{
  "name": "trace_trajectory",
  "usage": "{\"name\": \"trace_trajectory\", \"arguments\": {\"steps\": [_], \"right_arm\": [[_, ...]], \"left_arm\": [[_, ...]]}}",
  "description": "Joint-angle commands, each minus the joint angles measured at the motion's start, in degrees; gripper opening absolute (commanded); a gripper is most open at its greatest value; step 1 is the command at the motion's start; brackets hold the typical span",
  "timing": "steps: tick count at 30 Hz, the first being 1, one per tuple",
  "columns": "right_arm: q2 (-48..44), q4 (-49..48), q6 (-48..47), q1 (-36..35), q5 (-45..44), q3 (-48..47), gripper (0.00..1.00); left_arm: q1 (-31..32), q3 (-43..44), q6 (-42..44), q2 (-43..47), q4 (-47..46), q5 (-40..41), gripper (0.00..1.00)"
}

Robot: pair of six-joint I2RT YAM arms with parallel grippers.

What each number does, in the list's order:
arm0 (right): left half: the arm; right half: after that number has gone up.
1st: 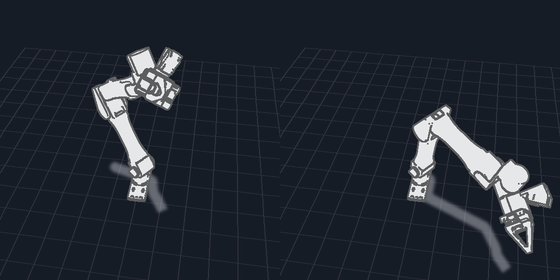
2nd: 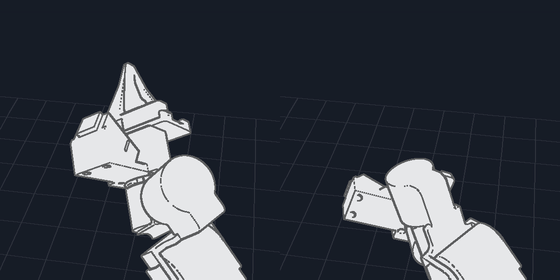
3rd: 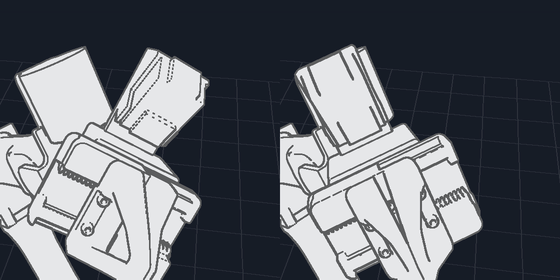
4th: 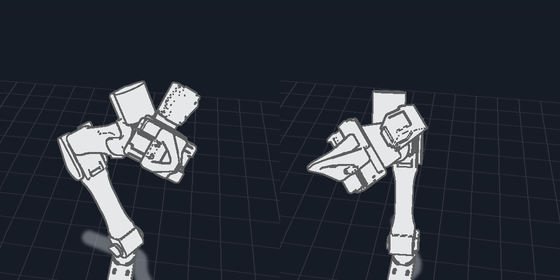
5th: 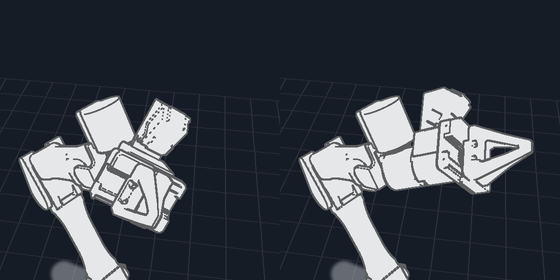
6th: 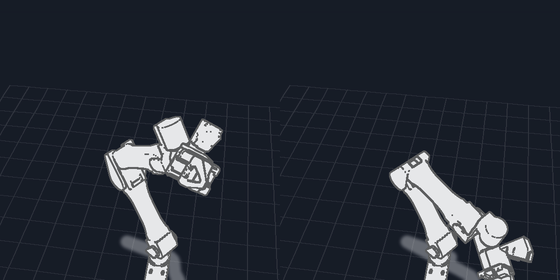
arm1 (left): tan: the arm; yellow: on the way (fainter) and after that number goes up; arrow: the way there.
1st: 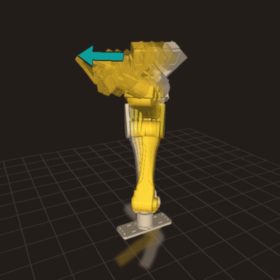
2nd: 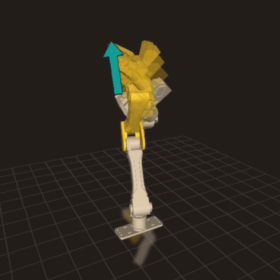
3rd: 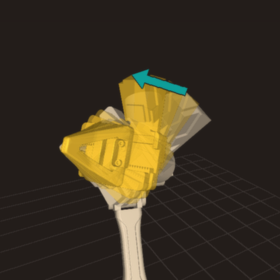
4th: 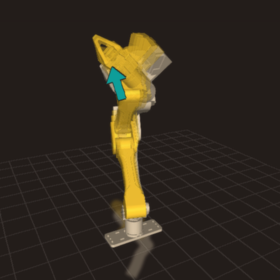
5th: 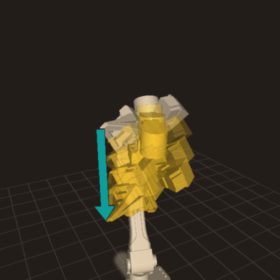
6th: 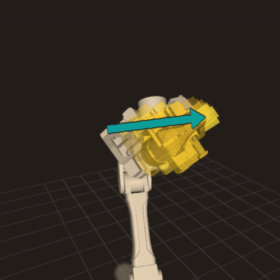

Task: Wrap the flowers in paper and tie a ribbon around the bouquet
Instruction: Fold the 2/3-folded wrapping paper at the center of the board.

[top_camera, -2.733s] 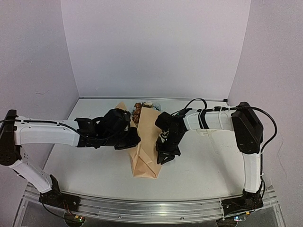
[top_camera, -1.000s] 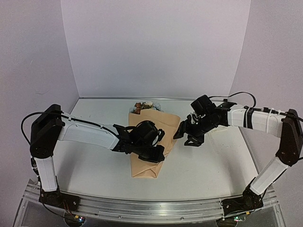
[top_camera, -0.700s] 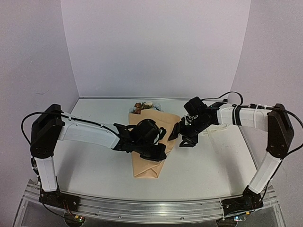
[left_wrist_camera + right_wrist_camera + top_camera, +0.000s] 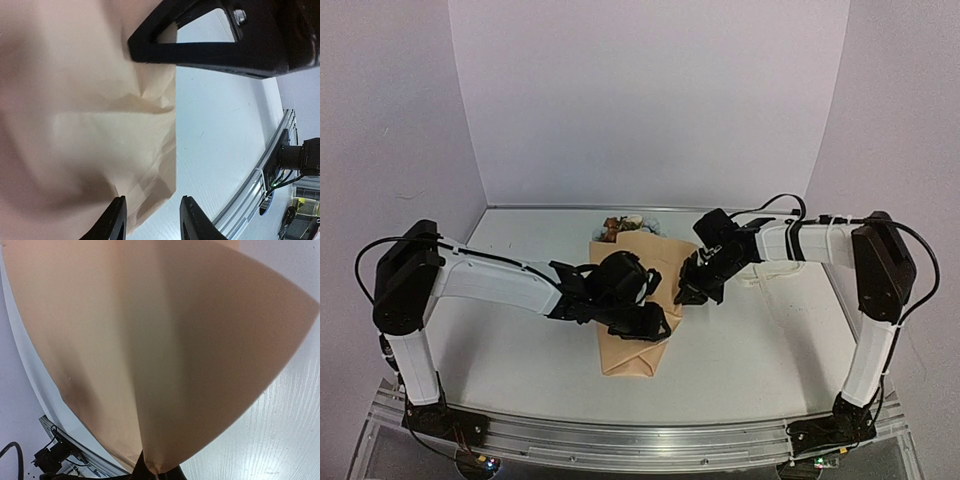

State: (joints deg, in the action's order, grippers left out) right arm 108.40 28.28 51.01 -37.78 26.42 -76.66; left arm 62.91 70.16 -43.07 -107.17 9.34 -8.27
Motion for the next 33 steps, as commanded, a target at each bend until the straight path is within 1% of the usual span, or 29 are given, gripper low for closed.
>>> {"name": "trace_trajectory", "arguments": {"steps": [1,5,6,9,11,12,13,17,19,22,25,28,30,33], "right_arm": [[2.54,-0.6,-1.0,0.07,-1.86,-3.42,0.0],[4.7,0.52,-1.59,0.07,-3.27,-5.39,0.0],[4.97,1.4,-2.64,0.07,-3.63,-6.24,0.0],[5.66,4.88,-5.02,0.07,-4.56,-8.37,0.0],[5.4,6.46,-5.87,0.07,-5.0,-8.67,0.03],[4.99,6.87,-6.29,0.07,-5.35,-8.43,0.06],[4.59,7.49,-6.74,0.07,-5.44,-8.25,0.11],[2.27,9.65,-7.34,-0.07,-4.63,-6.87,0.42],[0.15,14.42,-9.42,-0.14,-6.27,-6.85,0.46],[-3.05,18.95,-11.04,-0.22,-7.81,-6.77,0.45],[-6.05,20.95,-8.58,-0.99,-5.88,-6.05,0.43],[-8.72,19.57,-8.17,-4.05,-5.39,-4.76,0.37],[-7.4,17.96,-9.04,-5.92,-3.14,-6.26,0.32],[-3.78,14.08,-8.74,-8.56,-0.42,-7.99,0.25]], "left_arm": [[-3.77,-6.96,-3.22,9.74,-5.09,0.12,0.37],[-7.93,-13.4,-4.49,12.99,-7.47,-3.56,0.23],[-8.56,-14.44,-3.92,13.45,-7.32,-3.67,0.21],[-10.97,-15.12,-0.71,13.41,-5.32,-4.93,0.17],[-11.53,-14.98,0.41,12.11,-4.6,-5.83,0.13],[-11.57,-14.89,0.74,11.1,-4.77,-6.32,0.12],[-11.58,-14.97,0.62,10.04,-5.48,-6.87,0.11],[-11.58,-15.52,-1.01,6.01,-8.93,-7.15,0.08],[-11.58,-15.2,-2.69,4.56,-9.88,-7.29,0.07],[-11.58,-14.78,-3.38,3.74,-11.51,-8.64,0.06],[-11.67,-14.83,-2.68,3.93,-10.96,-10.17,0.06],[-11.6,-14.06,-0.45,3.65,-9.84,-11.54,0.06],[-11.66,-15.84,-1.07,4.71,-10.78,-11.1,0.06],[-11.67,-16.25,-0.1,6.3,-9.19,-9.31,0.06]]}}
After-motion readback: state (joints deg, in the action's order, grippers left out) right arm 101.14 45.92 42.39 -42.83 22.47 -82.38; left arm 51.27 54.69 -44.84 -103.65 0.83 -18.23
